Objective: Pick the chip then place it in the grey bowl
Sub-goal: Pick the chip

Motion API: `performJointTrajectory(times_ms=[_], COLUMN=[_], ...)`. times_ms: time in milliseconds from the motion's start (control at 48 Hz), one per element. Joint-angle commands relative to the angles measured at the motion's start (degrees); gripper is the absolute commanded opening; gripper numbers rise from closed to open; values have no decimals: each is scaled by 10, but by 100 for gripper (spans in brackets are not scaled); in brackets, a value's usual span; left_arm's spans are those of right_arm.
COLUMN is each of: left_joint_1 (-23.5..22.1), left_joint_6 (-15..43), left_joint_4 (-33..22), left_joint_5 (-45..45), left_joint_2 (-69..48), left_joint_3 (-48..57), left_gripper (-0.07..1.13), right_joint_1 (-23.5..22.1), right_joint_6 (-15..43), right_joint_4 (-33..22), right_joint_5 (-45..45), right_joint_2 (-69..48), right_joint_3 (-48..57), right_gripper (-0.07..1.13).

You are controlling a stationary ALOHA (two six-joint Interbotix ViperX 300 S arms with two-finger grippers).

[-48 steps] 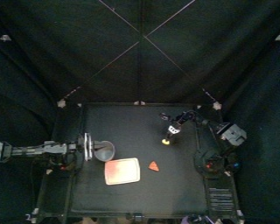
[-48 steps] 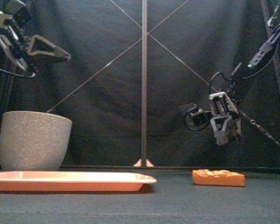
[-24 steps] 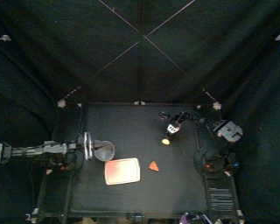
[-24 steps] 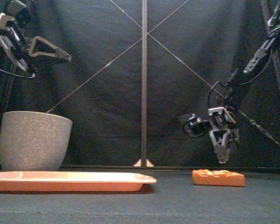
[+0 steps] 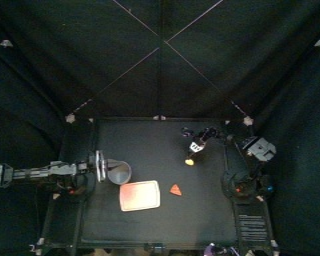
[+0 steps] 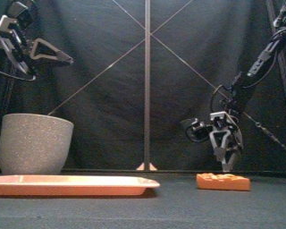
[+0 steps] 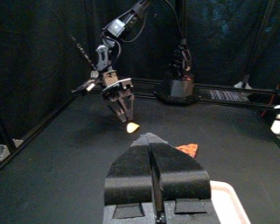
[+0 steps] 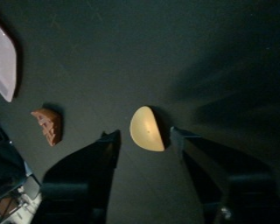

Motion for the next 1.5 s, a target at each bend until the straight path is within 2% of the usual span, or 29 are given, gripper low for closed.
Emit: performJointTrajectory(times_ms=[21,229,562,771,854,1146,1333,1500], left_joint_1=[4,6,16,17,17,17,17,17], left_joint_6=[0,0,1,0,-1,0,-1,0], left_joint_4=[-3,-7,-13,-14,-15,-18,-18,-18], left_joint_5=[-4,-5,-4,-4,-4,-3,-4,-4], left_joint_2=[3,3,2,3,2,3,3,2], left_joint_3=[-7,-7,-7,-4,-2,2,7,7], left_gripper=[0,0,0,0,0,0,0,0], right_joint_1=[4,8,48,51,51,62,79,113], right_joint_6=[-3,-3,-4,-3,-3,-3,-4,-1], right_joint_4=[-4,-24,-32,-37,-38,-39,-41,-37], right_joint_5=[-15,-18,-10,-31,-33,-45,-59,-62], right_joint_2=[-20,-5,0,7,7,8,-2,-28], right_joint_3=[-8,-3,10,11,11,8,5,5], right_gripper=[93,94,93,92,88,59,51,43])
